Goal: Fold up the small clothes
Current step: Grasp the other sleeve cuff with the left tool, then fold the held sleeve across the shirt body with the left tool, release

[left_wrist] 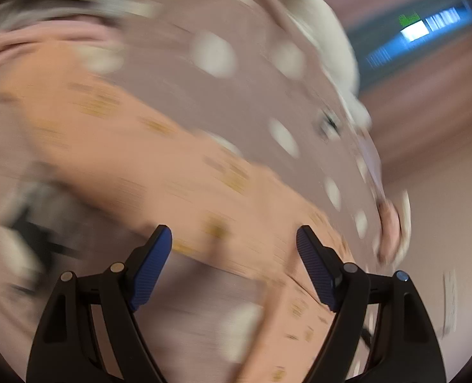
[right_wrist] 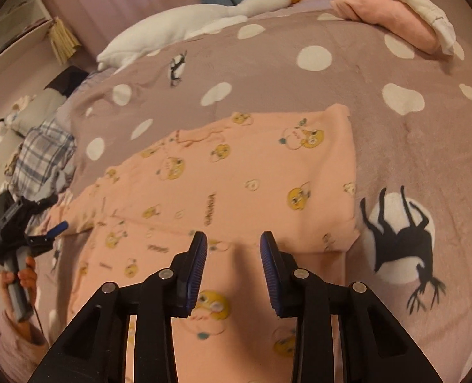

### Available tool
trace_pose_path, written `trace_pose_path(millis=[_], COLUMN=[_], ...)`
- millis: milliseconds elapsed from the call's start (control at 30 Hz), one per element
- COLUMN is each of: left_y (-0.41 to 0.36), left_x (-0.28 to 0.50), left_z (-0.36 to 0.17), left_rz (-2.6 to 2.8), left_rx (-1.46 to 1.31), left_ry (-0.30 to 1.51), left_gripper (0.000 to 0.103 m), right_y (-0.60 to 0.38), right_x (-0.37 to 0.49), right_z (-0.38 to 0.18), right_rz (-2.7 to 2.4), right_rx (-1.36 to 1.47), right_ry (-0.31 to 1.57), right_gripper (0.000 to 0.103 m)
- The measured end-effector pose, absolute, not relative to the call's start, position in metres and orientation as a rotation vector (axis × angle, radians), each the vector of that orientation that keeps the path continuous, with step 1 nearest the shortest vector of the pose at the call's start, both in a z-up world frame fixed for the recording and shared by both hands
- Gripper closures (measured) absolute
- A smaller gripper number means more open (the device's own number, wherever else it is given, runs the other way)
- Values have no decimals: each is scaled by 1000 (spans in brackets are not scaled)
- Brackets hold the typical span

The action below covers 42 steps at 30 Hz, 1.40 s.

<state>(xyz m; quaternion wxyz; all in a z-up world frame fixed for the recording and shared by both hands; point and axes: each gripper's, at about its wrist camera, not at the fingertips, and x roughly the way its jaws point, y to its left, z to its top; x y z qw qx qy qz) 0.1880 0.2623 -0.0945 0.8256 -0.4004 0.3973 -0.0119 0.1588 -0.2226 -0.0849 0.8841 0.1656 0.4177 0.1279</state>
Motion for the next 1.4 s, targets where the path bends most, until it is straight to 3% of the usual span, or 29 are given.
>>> trace_pose_path(millis=[233, 500, 600, 700, 767, 800, 1033, 1267, 1400], left_y=[378, 403, 411, 410, 406, 403, 353, 207, 121], left_x=[157, 183, 194, 197, 197, 196, 197, 213, 219], left_z=[-128, -134, -135, -134, -133, -131, -71, 1, 8], left_rz=[124, 64, 105, 178, 204, 218, 146, -139, -287], left_rx=[-1116, -1204, -1205, -1167, -1129, -1104, -843, -566, -477], left_ry=[753, 690, 675, 691, 719, 739, 726, 697, 728], left_gripper=[23, 24, 29, 56, 93, 97, 99, 99, 98], right_y=[-208, -193, -189, -185, -183, -183, -182, -193, -205], right_x=[147, 139, 136, 132, 130, 129, 119, 107, 96], right_z=[-79, -78, -77, -76, -75, -75, -72, -72, -72], right_rz=[274, 267, 257, 260, 259, 257, 275, 273, 258], right_rx=[315, 282, 253, 242, 235, 227, 241, 288, 295], right_ry=[863, 876, 885, 887, 883, 878, 857, 839, 826], right_gripper=[69, 69, 69, 69, 69, 69, 69, 69, 69])
